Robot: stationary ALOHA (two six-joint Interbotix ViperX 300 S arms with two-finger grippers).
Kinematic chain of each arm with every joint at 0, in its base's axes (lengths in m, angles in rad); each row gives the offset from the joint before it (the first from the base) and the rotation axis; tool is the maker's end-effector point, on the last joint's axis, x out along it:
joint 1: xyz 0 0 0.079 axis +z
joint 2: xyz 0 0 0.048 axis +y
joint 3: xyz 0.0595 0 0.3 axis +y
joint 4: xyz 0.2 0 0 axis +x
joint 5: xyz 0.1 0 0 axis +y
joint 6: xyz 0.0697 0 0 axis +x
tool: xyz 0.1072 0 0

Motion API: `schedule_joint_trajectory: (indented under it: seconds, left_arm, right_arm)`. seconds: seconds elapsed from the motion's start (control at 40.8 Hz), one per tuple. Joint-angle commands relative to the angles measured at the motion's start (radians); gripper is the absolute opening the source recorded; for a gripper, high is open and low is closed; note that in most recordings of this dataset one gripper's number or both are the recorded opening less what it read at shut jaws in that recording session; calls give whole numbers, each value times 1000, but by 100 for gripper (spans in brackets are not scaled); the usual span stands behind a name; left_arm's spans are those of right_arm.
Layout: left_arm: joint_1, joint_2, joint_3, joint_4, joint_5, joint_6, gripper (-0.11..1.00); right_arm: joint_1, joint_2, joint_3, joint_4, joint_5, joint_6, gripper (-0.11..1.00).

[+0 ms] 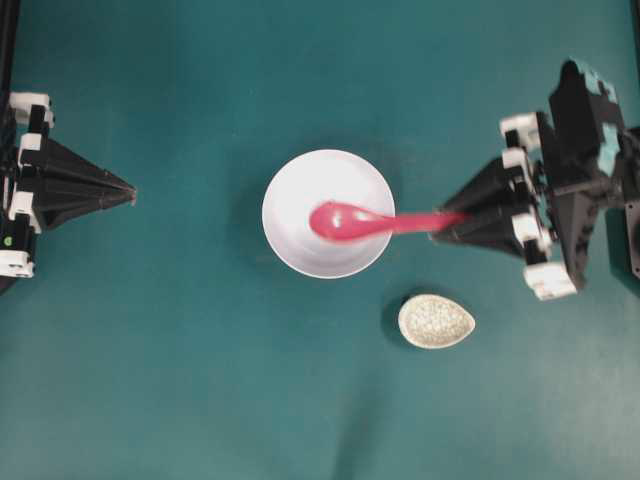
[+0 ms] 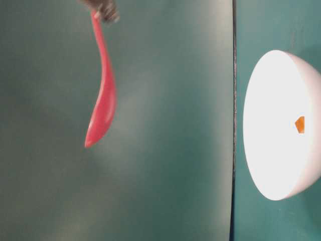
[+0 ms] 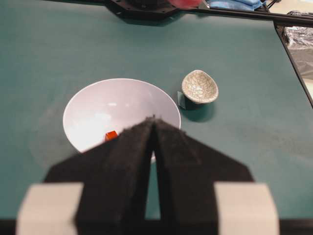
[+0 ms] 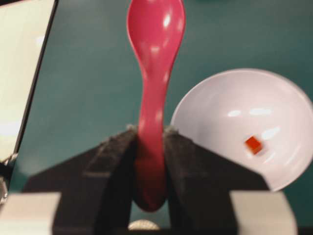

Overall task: Grip the spoon and scoop the red block from the bowl with right arm.
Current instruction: 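Lower the spoon bowl into the white bowl beside the red cube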

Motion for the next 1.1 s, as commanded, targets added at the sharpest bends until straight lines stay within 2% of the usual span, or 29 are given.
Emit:
schedule_joint_trajectory:
  seconds: [0.0, 0.343, 0.588, 0.784, 0.955, 1.078]
  left_arm:
    - [0, 8, -18, 2, -3, 0, 0]
    - [0, 8, -18, 2, 9, 0, 0]
    - [0, 8, -20, 2, 26, 0, 0]
    - [0, 6, -18, 2, 26, 0, 0]
    - [0, 8, -20, 2, 26, 0, 0]
    - [-2, 8, -18, 2, 26, 0, 0]
  right_arm:
    - [-46, 8, -61, -5, 41, -2, 25]
    - [-187, 109, -172, -25, 296, 5, 25]
    - [-233, 213, -272, -40, 436, 66, 23]
    - [-233, 278, -359, -98, 520, 204, 23]
    - [-233, 316, -408, -175, 594, 390, 23]
    - [-233, 339, -437, -253, 696, 522, 23]
